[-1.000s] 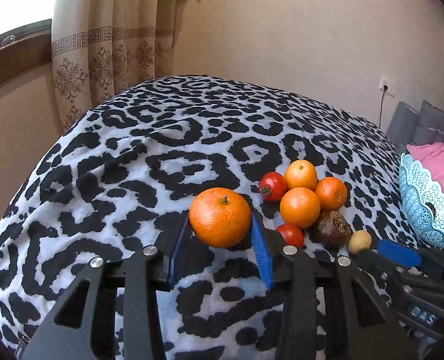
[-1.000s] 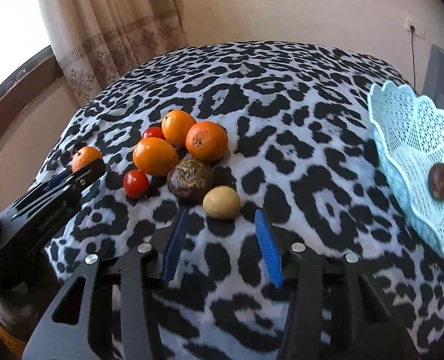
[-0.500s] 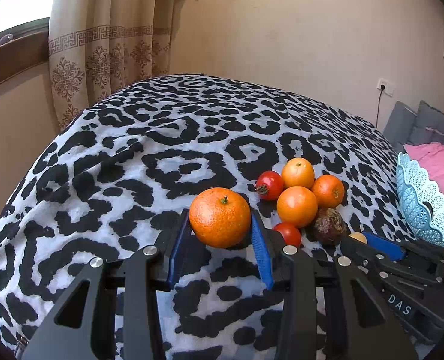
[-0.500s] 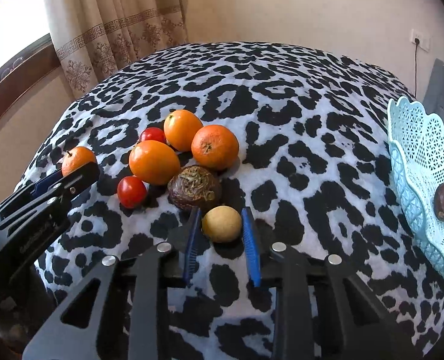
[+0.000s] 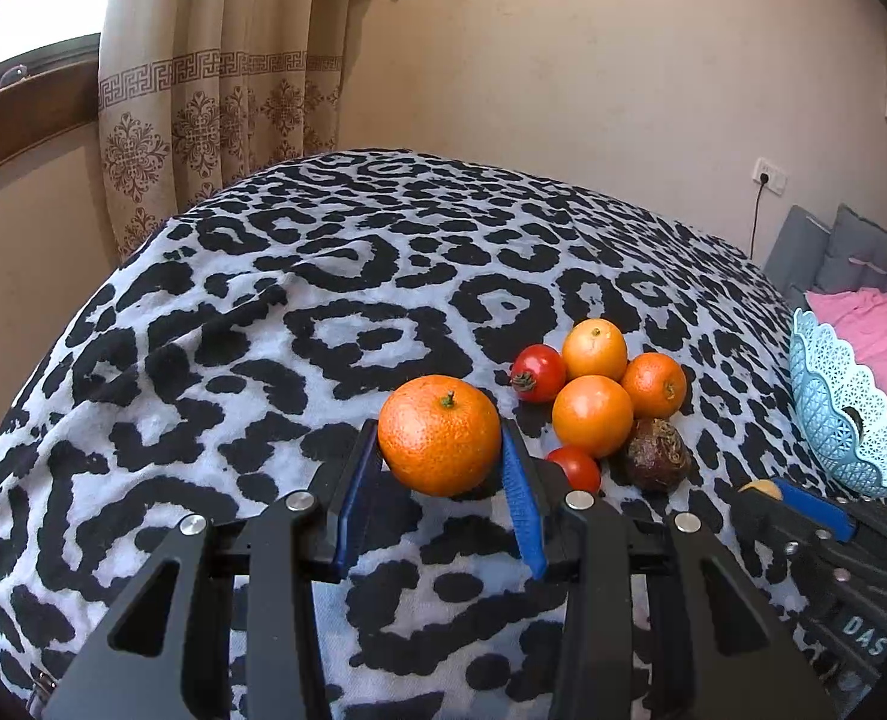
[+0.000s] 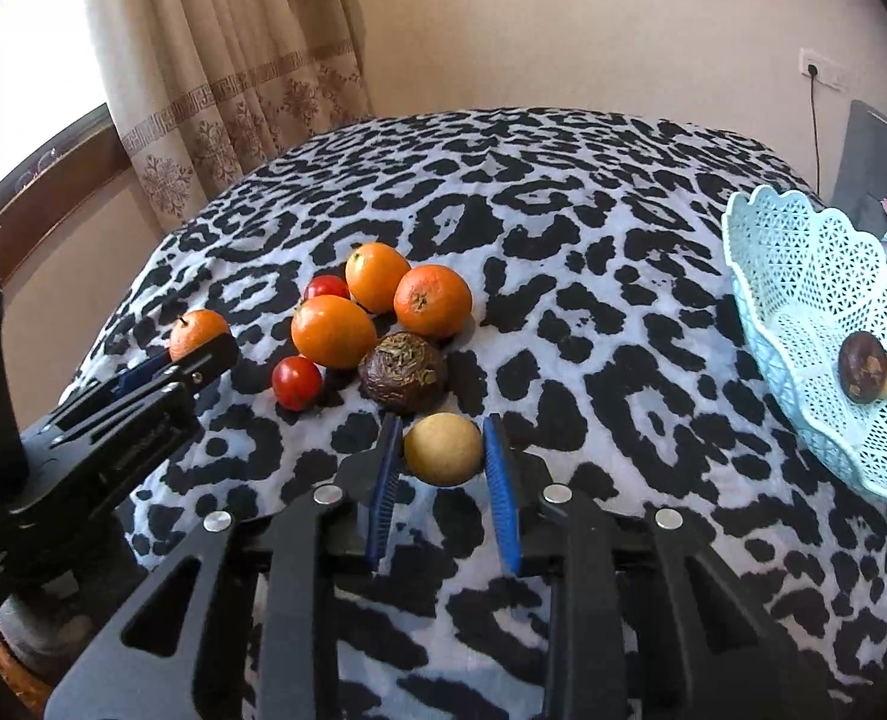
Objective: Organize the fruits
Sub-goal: 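Carry the tan fruit into the blue basket and open the right tool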
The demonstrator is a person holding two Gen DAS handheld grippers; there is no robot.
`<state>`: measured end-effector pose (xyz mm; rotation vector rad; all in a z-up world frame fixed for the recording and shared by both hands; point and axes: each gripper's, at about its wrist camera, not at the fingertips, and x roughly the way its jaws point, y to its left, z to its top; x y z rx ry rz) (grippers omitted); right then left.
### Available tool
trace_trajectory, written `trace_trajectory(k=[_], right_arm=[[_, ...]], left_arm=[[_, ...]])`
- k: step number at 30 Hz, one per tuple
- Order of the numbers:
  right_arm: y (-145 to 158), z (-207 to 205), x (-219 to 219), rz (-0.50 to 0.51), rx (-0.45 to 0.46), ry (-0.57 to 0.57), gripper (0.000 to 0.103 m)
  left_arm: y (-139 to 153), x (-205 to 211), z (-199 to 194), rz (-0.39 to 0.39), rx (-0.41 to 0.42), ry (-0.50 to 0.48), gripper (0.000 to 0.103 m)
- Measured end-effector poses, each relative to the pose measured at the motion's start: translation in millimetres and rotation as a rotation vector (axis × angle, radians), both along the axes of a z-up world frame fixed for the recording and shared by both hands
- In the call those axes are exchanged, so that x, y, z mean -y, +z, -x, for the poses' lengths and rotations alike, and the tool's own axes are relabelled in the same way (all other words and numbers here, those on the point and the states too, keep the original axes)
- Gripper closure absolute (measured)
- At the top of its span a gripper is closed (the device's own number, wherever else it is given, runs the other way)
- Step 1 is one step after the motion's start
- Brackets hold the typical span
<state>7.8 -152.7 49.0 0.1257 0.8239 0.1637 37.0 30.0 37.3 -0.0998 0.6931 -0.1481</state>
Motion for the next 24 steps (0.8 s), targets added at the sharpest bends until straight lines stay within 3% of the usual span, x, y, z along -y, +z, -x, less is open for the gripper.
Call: trace_trajectory(k=[10,24], right_arm=[[21,19,32,-0.038,0.054,-0.103,0.074],[38,43,92,-0.011,0.12,-0.297,0.075]], left_arm=[[1,-1,0,0.004,0.001,0.002,0.063],[2,-1,1,0.004,0.005,0.005,0.063]])
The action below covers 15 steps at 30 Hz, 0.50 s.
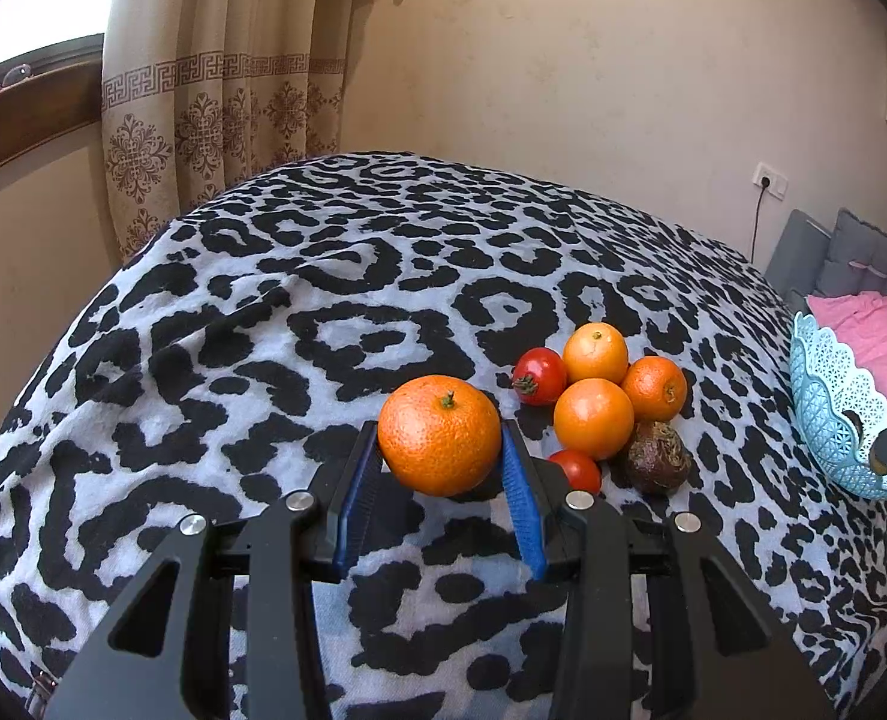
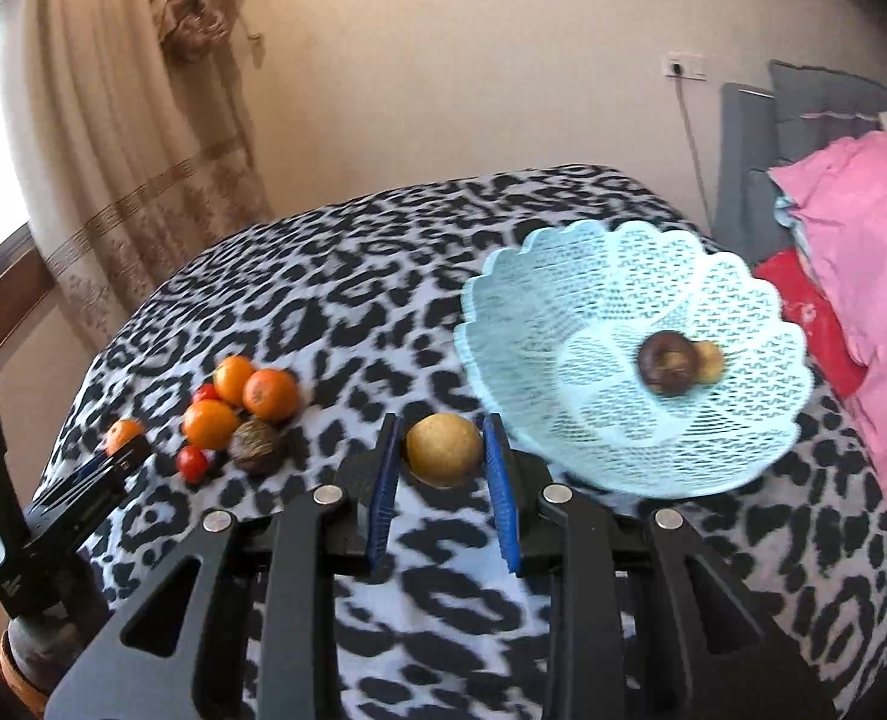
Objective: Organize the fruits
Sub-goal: 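Carry the tan fruit into the blue basket and open the right tool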
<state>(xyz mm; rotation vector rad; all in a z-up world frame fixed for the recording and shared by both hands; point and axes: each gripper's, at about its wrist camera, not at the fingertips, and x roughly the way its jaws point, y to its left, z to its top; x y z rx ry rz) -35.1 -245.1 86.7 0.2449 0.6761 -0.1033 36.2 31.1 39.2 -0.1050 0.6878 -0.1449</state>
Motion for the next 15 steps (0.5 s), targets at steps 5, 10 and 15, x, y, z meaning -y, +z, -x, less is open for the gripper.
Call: trace_trajectory(k=[5,10,15], right_arm=[[0,5,21,0.034,-0.001,-0.094,0.075],[-6,6,38,0.022,-0.011,-0.135,0.074],[-13,9,49,0.004,-0.026,-0.17,0.073]], left_arm=[[0,0,0,-0.001,0.001,0.003,0.063],[0,0,0,-0.002,0.001,0.003,0.063],[0,-1,0,-0.002,0.002,0.005,0.063]])
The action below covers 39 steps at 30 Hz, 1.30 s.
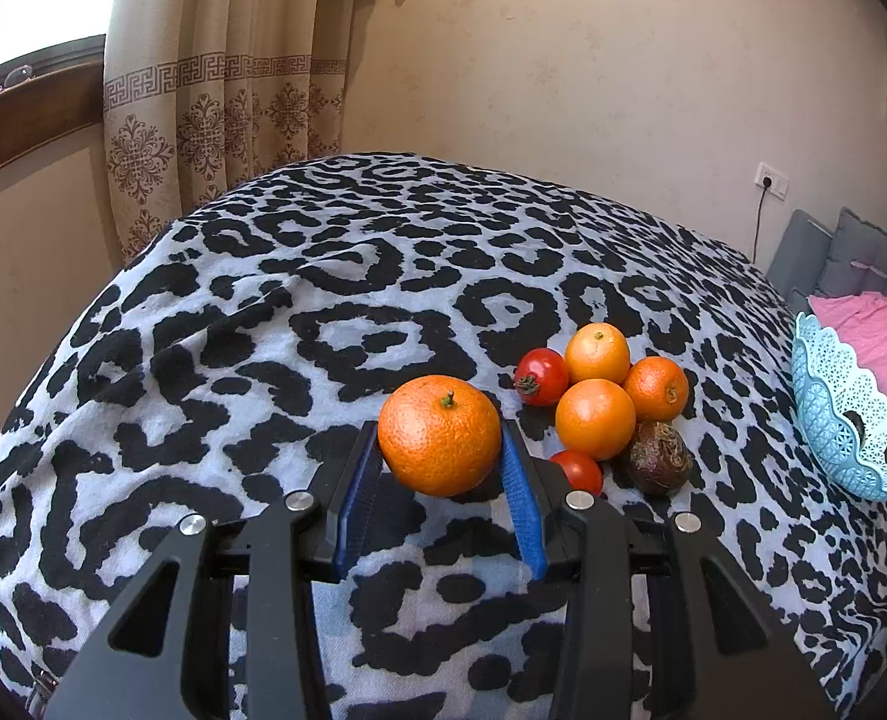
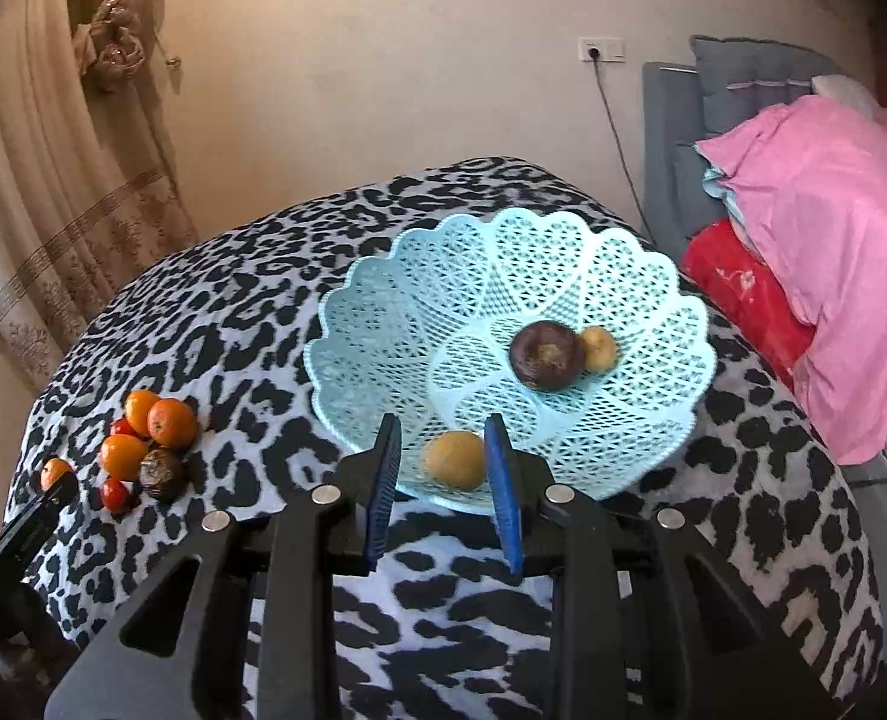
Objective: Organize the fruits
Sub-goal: 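Carry the tan fruit into the blue basket and open the right tool, then carry the orange into the blue basket and open the left tool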
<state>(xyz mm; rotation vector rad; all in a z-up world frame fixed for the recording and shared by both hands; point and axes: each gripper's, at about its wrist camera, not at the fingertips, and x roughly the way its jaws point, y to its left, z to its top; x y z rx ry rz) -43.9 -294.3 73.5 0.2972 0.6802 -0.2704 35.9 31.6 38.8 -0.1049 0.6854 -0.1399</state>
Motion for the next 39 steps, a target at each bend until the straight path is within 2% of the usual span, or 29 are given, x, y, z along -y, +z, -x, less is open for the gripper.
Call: trace_trajectory(k=[7,8,9,10,18,24,29,38,39], right_arm=[[-2,14,9,-0.017,0.013,-0.025,0.071],[-2,18,10,-0.02,0.017,-0.03,0.067],[-3,20,12,-0.023,0.02,-0.037,0.057],[-3,25,14,-0.025,0.029,-0.049,0.056],[-4,47,27,-0.048,0.058,-0.078,0.055],[-17,57,37,-0.079,0.036,-0.085,0.055],[-32,59,39,-0.116,0.013,-0.067,0.055],[-46,57,34,-0.155,-0.003,-0.016,0.054],[-47,57,34,-0.156,-0.003,-0.011,0.051]], left_arm=[[0,0,0,-0.007,0.004,0.007,0.063],[0,0,0,-0.009,0.006,0.009,0.063],[0,1,1,-0.012,0.008,0.011,0.063],[0,1,2,-0.016,0.01,0.012,0.063],[5,10,8,-0.065,0.048,0.023,0.063],[8,17,17,-0.075,0.047,0.021,0.063],[15,39,27,-0.075,0.049,-0.042,0.063],[37,101,40,-0.063,0.079,-0.219,0.063],[38,111,40,-0.057,0.074,-0.242,0.063]])
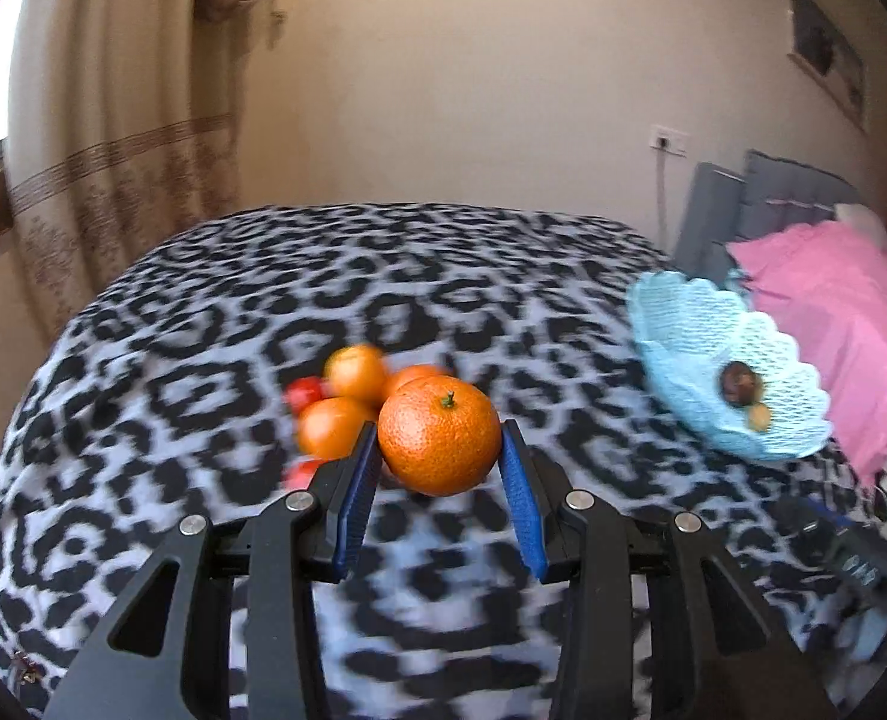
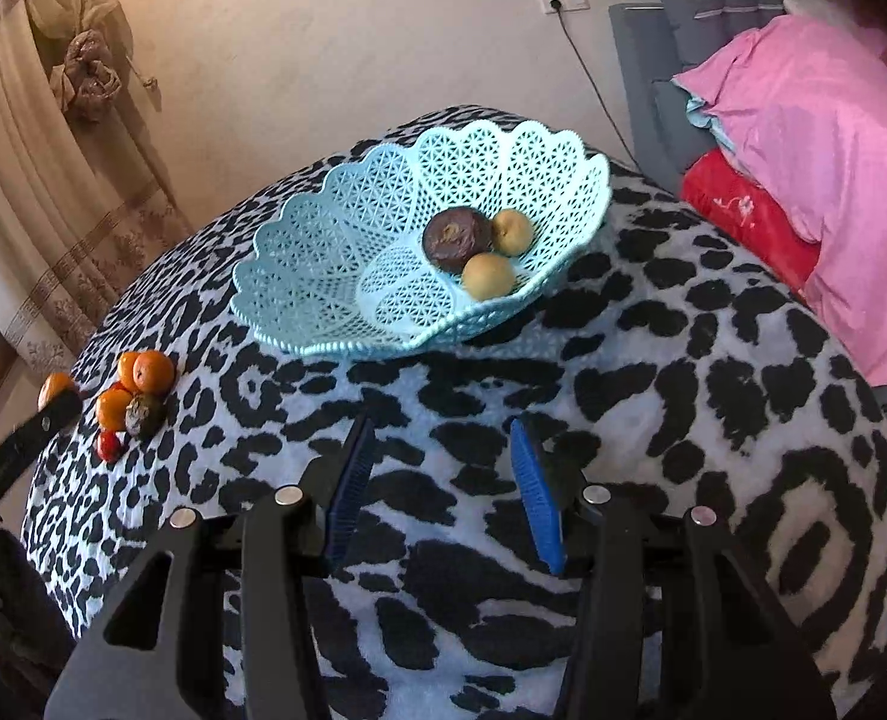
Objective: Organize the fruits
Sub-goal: 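Carry the orange into the blue basket and open the left tool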
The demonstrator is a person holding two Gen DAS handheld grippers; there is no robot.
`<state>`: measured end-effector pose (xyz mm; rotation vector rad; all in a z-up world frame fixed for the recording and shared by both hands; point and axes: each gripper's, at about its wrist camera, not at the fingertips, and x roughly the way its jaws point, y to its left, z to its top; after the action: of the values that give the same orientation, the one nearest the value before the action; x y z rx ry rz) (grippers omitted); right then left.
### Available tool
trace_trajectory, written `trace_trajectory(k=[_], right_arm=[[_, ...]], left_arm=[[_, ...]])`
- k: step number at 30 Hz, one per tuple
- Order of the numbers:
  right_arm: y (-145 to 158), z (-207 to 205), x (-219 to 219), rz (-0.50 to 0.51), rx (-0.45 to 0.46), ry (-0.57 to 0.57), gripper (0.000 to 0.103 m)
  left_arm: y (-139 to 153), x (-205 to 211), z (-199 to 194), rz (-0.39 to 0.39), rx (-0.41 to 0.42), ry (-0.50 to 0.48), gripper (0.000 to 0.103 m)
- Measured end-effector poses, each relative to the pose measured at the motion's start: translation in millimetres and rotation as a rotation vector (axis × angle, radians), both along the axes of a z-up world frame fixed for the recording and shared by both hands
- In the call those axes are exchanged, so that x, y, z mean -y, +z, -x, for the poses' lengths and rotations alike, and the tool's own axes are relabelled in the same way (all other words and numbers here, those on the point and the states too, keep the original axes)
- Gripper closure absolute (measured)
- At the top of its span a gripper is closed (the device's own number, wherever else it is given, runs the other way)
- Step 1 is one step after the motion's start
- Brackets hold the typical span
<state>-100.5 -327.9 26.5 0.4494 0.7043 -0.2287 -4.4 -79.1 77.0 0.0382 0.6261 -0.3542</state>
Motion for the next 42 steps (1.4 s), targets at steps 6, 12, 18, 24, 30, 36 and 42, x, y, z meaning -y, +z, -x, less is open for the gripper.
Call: trace_trajectory(k=[6,12,18,24,30,36,42], right_arm=[[-8,-6,1,-0.033,-0.018,0.016,0.047],[-8,-5,2,-0.043,-0.003,0.014,0.047],[-9,-1,8,-0.071,0.009,0.007,0.046],[-8,0,11,-0.085,0.017,0.012,0.046],[-8,0,12,-0.095,0.019,0.016,0.046],[-8,-1,13,-0.096,0.017,0.02,0.046],[-8,-1,13,-0.095,0.016,0.019,0.046]], left_arm=[[4,48,-3,0.024,-0.048,-0.099,0.063],[13,96,0,0.003,-0.025,-0.193,0.063],[14,128,-9,0.007,-0.066,-0.247,0.063],[13,151,-11,-0.017,-0.075,-0.29,0.062],[13,155,-12,-0.017,-0.063,-0.272,0.026],[8,144,-16,-0.019,-0.083,-0.228,0.025],[4,133,-15,-0.032,-0.087,-0.197,0.023]])
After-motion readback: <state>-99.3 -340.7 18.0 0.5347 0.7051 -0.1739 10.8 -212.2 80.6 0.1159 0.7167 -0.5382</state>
